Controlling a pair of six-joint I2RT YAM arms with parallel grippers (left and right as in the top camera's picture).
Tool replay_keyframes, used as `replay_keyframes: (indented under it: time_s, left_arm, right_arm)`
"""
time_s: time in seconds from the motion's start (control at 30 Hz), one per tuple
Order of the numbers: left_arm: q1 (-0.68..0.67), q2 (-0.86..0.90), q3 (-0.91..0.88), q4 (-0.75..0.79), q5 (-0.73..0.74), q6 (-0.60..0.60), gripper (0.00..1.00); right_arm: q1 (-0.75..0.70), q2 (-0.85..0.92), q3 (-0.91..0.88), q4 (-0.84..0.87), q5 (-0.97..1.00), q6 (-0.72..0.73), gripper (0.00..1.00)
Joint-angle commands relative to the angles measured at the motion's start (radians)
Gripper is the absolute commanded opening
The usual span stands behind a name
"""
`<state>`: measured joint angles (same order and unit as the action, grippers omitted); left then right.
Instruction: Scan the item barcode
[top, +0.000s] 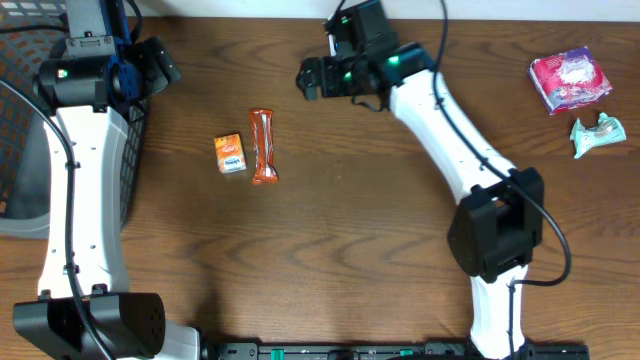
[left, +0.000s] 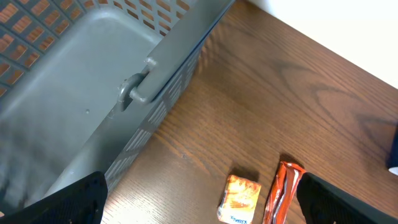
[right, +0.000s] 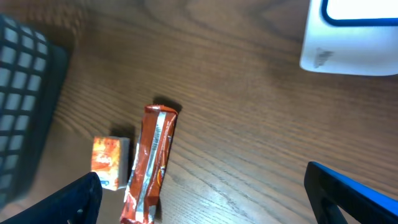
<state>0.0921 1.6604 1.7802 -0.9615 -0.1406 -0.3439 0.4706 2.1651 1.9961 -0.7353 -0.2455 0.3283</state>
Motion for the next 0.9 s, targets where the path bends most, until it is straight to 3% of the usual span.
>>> replay_keyframes:
  time_s: [0.0, 0.87]
  left_arm:
    - [0.014, -0.013, 0.006, -0.002, -0.021, -0.010, 0.98]
    - [0.014, -0.013, 0.006, -0.002, -0.021, -0.010, 0.98]
  right_arm:
    - [0.040, 0.040, 0.004, 0.002, 0.076, -0.011, 0.99]
    - [0.151, 0.041, 0.004, 0.025, 0.150, 0.000, 0.99]
